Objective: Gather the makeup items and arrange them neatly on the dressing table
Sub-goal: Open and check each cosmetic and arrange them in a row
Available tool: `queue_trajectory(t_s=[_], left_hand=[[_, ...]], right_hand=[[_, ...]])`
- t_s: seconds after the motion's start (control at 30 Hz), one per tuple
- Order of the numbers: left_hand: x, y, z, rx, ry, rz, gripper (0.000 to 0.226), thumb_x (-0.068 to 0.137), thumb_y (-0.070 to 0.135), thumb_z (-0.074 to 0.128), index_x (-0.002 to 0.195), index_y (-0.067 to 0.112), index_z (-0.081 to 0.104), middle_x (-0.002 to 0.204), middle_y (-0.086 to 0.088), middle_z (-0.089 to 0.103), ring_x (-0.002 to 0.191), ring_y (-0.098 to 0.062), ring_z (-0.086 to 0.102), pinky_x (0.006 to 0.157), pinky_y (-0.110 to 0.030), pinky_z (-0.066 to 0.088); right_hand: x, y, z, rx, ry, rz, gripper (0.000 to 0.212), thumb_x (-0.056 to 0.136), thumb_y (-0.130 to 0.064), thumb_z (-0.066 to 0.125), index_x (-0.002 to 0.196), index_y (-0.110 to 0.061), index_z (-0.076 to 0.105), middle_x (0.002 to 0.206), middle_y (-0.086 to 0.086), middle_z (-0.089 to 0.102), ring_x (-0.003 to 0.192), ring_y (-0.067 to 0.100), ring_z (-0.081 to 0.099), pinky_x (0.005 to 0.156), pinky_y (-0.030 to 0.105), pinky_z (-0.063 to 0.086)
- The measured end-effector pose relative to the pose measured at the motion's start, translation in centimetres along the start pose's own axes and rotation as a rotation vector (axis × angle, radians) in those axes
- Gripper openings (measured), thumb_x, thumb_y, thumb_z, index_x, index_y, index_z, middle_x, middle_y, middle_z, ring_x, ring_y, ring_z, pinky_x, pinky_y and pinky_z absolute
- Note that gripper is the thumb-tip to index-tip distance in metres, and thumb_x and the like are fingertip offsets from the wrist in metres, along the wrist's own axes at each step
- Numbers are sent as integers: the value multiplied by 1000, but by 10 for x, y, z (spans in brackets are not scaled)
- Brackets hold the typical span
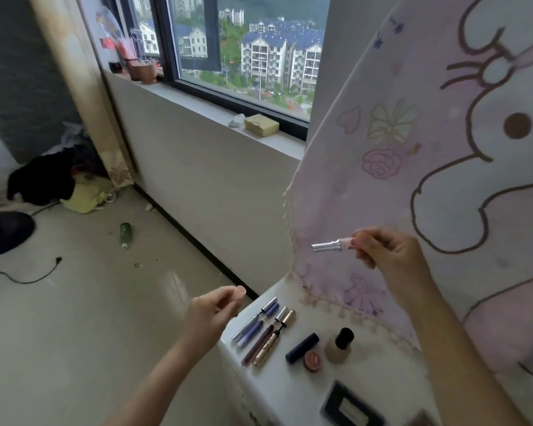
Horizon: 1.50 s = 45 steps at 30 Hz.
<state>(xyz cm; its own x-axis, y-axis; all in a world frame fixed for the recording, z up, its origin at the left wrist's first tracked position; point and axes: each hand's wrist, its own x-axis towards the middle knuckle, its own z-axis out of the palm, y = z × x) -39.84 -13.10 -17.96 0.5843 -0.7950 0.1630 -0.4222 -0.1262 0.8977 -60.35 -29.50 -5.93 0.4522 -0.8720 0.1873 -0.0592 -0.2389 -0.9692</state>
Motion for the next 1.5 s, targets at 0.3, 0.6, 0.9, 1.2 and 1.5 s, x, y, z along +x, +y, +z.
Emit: queue_trajectory(t_s=[0.3, 0.6, 0.9, 1.2, 1.5], left_hand=[[-3, 18, 26, -370, -38, -195, 18, 80, 2, 65, 78, 20, 65, 80, -6, 65, 74, -19, 61, 71, -35, 51], [-1, -17, 47, 376, -321, 29, 16, 88, 23, 58, 75, 14, 60, 63, 8, 42, 61, -12, 45, 54, -17, 31], [-10, -61, 106, 811, -741, 66, 16, 84, -2, 44, 90, 4, 58, 112, -9, 58, 104, -26, 55, 77, -31, 44], [-26, -75, 122, 833, -761, 125, 15, 86, 7, 43, 96, 3, 53, 110, -13, 50, 104, -26, 49, 81, -34, 42], [-5, 11, 88, -190, -265, -312, 22, 75, 11, 72, 97, 8, 71, 72, 4, 64, 61, 2, 55, 63, -12, 43]], right_hand=[[-21, 47, 27, 431, -60, 292, 33, 85, 9, 49, 66, -10, 68, 52, 1, 64, 44, 9, 54, 45, 16, 47], [-36, 83, 22, 747, -25, 497, 6, 59, -10, 76, 58, -14, 72, 54, 2, 66, 44, 8, 57, 45, 14, 47], [-61, 123, 7, 678, 114, 584, 8, 58, -13, 66, 62, -13, 73, 55, 1, 63, 48, 8, 55, 47, 16, 45], [-70, 129, 4, 750, 151, 617, 12, 58, -18, 82, 63, -11, 74, 54, 2, 63, 46, 7, 53, 45, 17, 42], [-71, 125, 20, 852, 60, 570, 58, 19, -27, 94, 70, -9, 73, 63, 7, 68, 53, 13, 63, 50, 20, 53]])
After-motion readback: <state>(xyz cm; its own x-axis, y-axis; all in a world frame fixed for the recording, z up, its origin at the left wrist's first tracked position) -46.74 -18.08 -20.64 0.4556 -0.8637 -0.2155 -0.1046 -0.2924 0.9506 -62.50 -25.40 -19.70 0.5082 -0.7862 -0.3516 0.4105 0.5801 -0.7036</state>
